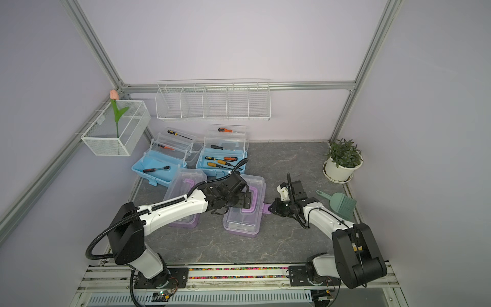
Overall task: Close toolboxes
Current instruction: Fasten the toolbox latch on the toolbox.
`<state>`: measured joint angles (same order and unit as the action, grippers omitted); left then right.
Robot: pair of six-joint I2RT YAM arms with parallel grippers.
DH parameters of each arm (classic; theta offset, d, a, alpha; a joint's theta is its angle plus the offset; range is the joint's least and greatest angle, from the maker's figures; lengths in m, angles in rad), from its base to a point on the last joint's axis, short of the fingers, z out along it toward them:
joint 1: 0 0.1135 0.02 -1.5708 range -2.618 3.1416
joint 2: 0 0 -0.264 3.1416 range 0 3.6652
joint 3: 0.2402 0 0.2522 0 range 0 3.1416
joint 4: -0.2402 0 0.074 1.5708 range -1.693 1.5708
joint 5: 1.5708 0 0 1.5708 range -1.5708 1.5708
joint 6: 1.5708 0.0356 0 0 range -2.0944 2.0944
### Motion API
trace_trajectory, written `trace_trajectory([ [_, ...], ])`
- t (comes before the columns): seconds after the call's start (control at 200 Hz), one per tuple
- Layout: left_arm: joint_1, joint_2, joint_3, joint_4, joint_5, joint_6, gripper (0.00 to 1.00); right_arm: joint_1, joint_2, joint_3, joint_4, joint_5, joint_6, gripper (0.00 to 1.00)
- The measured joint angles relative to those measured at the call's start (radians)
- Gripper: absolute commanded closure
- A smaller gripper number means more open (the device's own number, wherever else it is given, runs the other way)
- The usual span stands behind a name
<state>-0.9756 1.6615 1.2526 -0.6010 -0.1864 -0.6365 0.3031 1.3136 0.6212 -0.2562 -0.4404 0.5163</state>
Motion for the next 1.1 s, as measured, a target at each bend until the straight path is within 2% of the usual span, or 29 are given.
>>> trace_trajectory([
  [0.4, -0.006, 0.000, 0.000, 0.000, -0.008, 0.000, 0.02, -0.001, -0.086, 0.011, -0.062, 0.024, 0.002, 0.83],
  [0.46, -0.007, 0.000, 0.000, 0.000, -0.011, 0.000, 0.02, -0.001, -0.092, 0.011, -0.060, 0.015, 0.007, 0.78],
  [0.53, -0.008, 0.000, 0.000, 0.000, -0.011, 0.000, 0.01, -0.001, -0.098, 0.011, -0.047, -0.014, 0.013, 0.65],
  [0.605, -0.009, 0.001, 0.000, 0.000, -0.012, 0.000, 0.02, 0.001, -0.098, 0.010, -0.021, -0.050, 0.029, 0.60],
  [1.1, -0.017, 0.005, 0.012, -0.013, -0.026, -0.003, 0.02, 0.001, -0.147, 0.009, 0.037, -0.130, 0.061, 0.61],
])
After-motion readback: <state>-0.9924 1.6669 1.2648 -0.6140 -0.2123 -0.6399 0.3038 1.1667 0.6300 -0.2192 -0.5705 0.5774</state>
